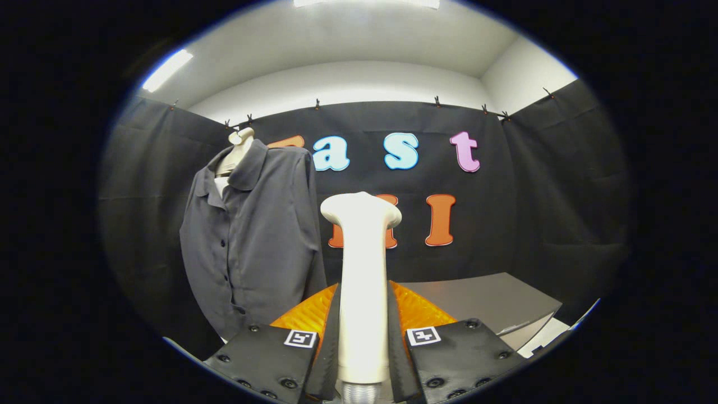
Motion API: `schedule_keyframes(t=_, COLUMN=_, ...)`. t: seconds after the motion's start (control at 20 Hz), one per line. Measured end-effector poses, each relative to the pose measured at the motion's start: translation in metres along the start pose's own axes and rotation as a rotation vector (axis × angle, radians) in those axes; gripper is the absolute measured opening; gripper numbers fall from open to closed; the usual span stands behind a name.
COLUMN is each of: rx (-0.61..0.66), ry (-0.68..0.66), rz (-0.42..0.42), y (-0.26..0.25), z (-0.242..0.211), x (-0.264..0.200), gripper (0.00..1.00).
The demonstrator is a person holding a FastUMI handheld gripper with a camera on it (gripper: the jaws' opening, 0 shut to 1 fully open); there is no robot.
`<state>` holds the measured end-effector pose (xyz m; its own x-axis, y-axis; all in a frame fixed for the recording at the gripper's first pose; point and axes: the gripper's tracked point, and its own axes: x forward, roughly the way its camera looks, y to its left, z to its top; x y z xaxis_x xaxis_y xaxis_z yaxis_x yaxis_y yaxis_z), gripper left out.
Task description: Iron the clothes twice with a garment steamer, once on the left side and once on the right side.
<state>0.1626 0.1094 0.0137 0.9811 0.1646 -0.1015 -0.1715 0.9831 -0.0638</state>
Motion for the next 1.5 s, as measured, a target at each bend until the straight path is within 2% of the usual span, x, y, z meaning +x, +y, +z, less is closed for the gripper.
schedule_keyframes(t=0.25, rx=-0.018, ry=-0.046, rz=0.122, y=0.047, z=-0.009, x=-0.03, gripper=0.44)
schedule_keyframes(t=0.45, rx=0.003, ry=-0.056, rz=0.16, y=0.078, z=-0.014, x=-0.035, gripper=0.44)
schedule_keyframes(t=0.7, rx=0.016, ry=-0.089, rz=0.064, y=0.1, z=-0.011, x=-0.031, gripper=0.44)
schedule_keyframes(t=1.1, rx=0.027, ry=-0.155, rz=-0.159, y=0.173, z=-0.005, x=-0.034, gripper=0.44)
schedule_keyframes(t=1.25, rx=0.017, ry=-0.151, rz=-0.191, y=0.203, z=-0.01, x=-0.033, gripper=0.44)
schedule_keyframes(t=1.5, rx=0.021, ry=-0.138, rz=-0.187, y=0.241, z=-0.014, x=-0.011, gripper=0.44)
